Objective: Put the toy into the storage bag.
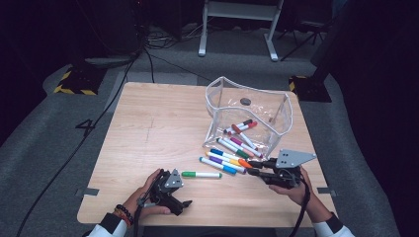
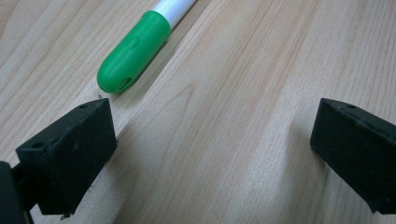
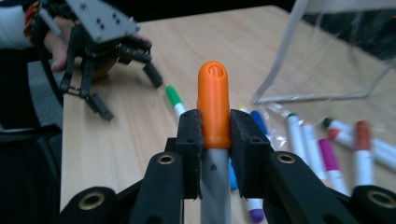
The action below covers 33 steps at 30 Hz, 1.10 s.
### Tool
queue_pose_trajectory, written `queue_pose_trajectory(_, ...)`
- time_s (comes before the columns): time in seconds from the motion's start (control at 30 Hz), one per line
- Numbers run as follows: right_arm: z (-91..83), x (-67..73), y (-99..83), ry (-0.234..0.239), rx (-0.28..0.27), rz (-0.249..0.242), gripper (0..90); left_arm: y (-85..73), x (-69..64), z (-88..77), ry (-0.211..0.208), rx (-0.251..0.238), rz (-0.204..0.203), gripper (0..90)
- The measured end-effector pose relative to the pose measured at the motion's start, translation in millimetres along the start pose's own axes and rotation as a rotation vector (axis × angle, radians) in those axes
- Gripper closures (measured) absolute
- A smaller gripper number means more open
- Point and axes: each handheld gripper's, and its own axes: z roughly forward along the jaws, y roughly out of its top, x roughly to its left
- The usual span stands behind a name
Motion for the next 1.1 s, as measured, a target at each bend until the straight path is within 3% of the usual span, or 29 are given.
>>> queue_pose_trajectory(0.27, -37.7, -8.7, 44.8, -0.083, -0.048, -0.025, 74.7, 0.1, 0.0, -0.1, 0.000, 0.002, 0.001, 0.5)
queue_pose_trajectory(0.57, -57.3, -30.0, 99.1, -0.148, -0.069, -0.065, 74.7, 0.1, 0.1, -0.1, 0.000, 0.002, 0.001, 0.5)
queue_pose_trajectory(0.87, -43.4, -69.7, 131.5, -0.207, -0.041, -0.043, 74.7, 0.2, 0.5, 0.1, -0.002, 0.001, 0.003, 0.4)
queue_pose_trajectory(0.97, -31.3, -86.6, 134.3, -0.226, -0.015, -0.014, 74.7, 0.4, 0.6, 0.2, -0.001, 0.002, 0.004, 0.4)
queue_pose_trajectory(1.1, -11.0, -108.2, 132.8, -0.252, 0.070, 0.011, 74.7, 0.4, 0.7, 0.2, -0.001, 0.002, 0.004, 0.4)
